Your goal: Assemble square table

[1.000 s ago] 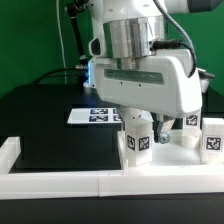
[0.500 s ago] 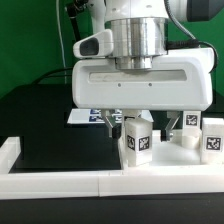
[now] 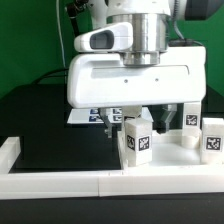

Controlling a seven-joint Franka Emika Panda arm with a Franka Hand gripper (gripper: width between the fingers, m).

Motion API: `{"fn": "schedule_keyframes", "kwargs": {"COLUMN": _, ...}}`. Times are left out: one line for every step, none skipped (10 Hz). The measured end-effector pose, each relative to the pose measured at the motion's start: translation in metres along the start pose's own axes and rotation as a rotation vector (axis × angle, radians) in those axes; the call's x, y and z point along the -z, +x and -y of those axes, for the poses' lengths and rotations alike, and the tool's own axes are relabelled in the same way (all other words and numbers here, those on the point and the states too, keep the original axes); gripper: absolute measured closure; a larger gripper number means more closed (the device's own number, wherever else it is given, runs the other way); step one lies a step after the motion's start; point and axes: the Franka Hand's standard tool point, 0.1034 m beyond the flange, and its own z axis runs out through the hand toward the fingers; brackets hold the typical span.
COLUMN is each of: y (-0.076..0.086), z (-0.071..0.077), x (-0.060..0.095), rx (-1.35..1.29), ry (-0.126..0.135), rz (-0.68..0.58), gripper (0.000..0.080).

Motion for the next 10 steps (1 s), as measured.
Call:
{"fn": "schedule_keyframes", "kwargs": {"y": -0.0007, "z": 0.0000, "x": -0.0020, "rx": 0.009, "ry": -0.004, "rz": 0.005, "gripper": 0.0151}}
{"fn": "schedule_keyframes", "kwargs": {"y": -0.0011, "z": 0.0002, "x": -0.0027, "rx": -0.005, "ry": -0.005, "rz": 0.007, "gripper": 0.0151}}
{"fn": "schedule_keyframes", "kwargs": {"y": -0.0012, "z": -0.0003, "x": -0.0027, "rx": -0.031, "ry": -0.005, "rz": 0.007, "gripper": 0.0252}}
{"fn": "schedule_keyframes", "kwargs": {"y": -0.0013, "z": -0.0004, "x": -0.0028, "rx": -0.030, "ry": -0.006, "rz": 0.007, "gripper": 0.0387}}
{"fn": "schedule_keyframes", "kwargs": {"y": -0.0015, "z": -0.0001, "x": -0.0031, "rx": -0.084, "ry": -0.005, "rz": 0.007, "gripper": 0.0387}}
{"fn": "schedule_keyframes", "kwargs": {"y": -0.0016, "z": 0.0000, "x": -0.0032, "rx": -0.154, "ry": -0.005, "rz": 0.008, "gripper": 0.0508}}
{"fn": "schedule_keyframes", "kwargs": {"y": -0.0017, "z": 0.0000, "x": -0.0034, "rx": -0.226, "ry": -0.006, "rz": 0.008, "gripper": 0.0508}}
{"fn": "schedule_keyframes", "kwargs": {"y": -0.0018, "z": 0.0000, "x": -0.0036, "rx": -0.275, "ry": -0.006, "rz": 0.008, "gripper": 0.0508}}
{"fn": "schedule_keyframes", "kwargs": {"y": -0.0029, "z": -0.0020, "x": -0.0052, "rx": -0.366, "ry": -0.006, "rz": 0.009, "gripper": 0.0508}}
{"fn": "schedule_keyframes", "kwargs": {"y": -0.0026, "z": -0.0086, "x": -0.0057, "rx": -0.459, "ry": 0.002, "rz": 0.005, "gripper": 0.0508}}
